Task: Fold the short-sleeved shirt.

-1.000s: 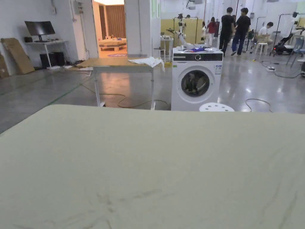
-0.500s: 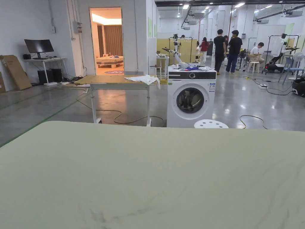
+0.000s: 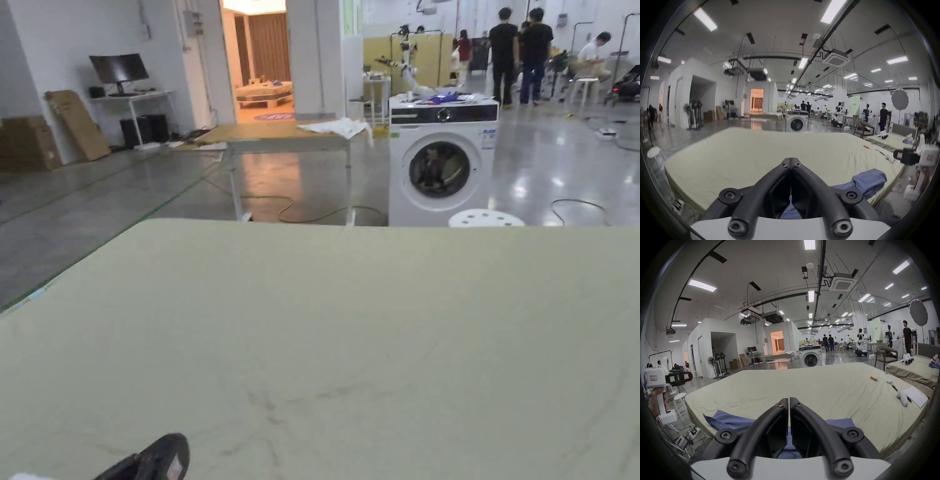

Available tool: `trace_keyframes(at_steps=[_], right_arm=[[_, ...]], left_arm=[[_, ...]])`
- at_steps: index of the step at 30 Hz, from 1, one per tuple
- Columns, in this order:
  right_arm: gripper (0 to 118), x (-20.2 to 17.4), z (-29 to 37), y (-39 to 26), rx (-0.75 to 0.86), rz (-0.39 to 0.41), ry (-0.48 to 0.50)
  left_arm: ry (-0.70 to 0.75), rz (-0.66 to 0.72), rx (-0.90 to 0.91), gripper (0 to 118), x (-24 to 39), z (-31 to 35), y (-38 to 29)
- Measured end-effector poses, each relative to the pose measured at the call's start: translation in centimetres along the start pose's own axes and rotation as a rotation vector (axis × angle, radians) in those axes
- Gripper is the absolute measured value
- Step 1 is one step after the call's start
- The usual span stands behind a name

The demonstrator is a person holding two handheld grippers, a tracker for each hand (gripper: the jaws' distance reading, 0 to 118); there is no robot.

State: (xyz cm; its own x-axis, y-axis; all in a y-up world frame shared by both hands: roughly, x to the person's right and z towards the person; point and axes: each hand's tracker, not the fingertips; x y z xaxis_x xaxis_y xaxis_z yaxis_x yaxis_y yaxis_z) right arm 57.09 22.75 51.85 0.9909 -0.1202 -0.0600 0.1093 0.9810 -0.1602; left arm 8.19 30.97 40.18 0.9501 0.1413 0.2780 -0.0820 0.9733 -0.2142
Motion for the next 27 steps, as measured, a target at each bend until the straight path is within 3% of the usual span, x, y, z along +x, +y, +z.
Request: trace_keyframes(at_steps=[1,2,3,4,8,10,12,14,15,18,20,23,27], right_arm=[[0,0.1,0.0,-0.3,-0.009,-0.007,0.005],[0,0.2,0.1,-0.6,-0.020,-0.016,0.016],[0,0.3,0.2,-0.9,-0.027,-0.020,0.024],[0,0.4,0.4,-1.2,-0.026,-0.020,0.033],[0,0.4,0.6,-1.5,-0.020,-0.083,0.079],[0,0.9,0.6,-1.7,-0.020,-0.104,0.087],[0,1.1,0.6,-1.8,-0.024,-0.106,0.084],[0,1.6,0.8,-2.1,-0.030,-0.098,0.077],[0,1.8,0.8,-2.2,-0.034,-0.101,0.077],[0,1.9,0.9,-2.4,-0.047,-0.116,0.077],[0,1.9,1.2,-2.5,-0.050,-0.115,0.067],[0,2.0,1.2,-2.7,-0.065,-0.128,0.055],[0,2.2,1.2,-3.1,-0.079,-0.151,0.050]], left_arm=[[-0.015,0.055,-0.032,18,-1.5,-1.0,-0.2],[-0.019,0.115,-0.061,53,-3.4,-2.1,-0.9],[-0.023,0.166,-0.095,80,-5.3,-3.2,-2.1],[-0.016,0.219,-0.142,97,-7.0,-4.4,-3.2],[-0.019,0.505,-0.408,100,-14.3,-9.8,-10.2],[-0.118,0.630,-0.456,100,-16.9,-12.0,-13.3],[-0.117,0.772,-0.464,100,-18.2,-12.8,-15.7],[-0.200,0.866,-0.477,100,-18.8,-14.4,-17.4],[-0.240,0.906,-0.481,100,-16.2,-14.1,-17.0],[-0.186,0.952,-0.543,91,-15.0,-15.6,-18.5],[-0.207,0.898,-0.539,69,-14.5,-15.8,-18.5],[-0.173,0.909,-0.570,12,-15.0,-16.2,-19.4],[-0.157,0.980,-0.540,3,-15.7,-15.7,-20.2]])
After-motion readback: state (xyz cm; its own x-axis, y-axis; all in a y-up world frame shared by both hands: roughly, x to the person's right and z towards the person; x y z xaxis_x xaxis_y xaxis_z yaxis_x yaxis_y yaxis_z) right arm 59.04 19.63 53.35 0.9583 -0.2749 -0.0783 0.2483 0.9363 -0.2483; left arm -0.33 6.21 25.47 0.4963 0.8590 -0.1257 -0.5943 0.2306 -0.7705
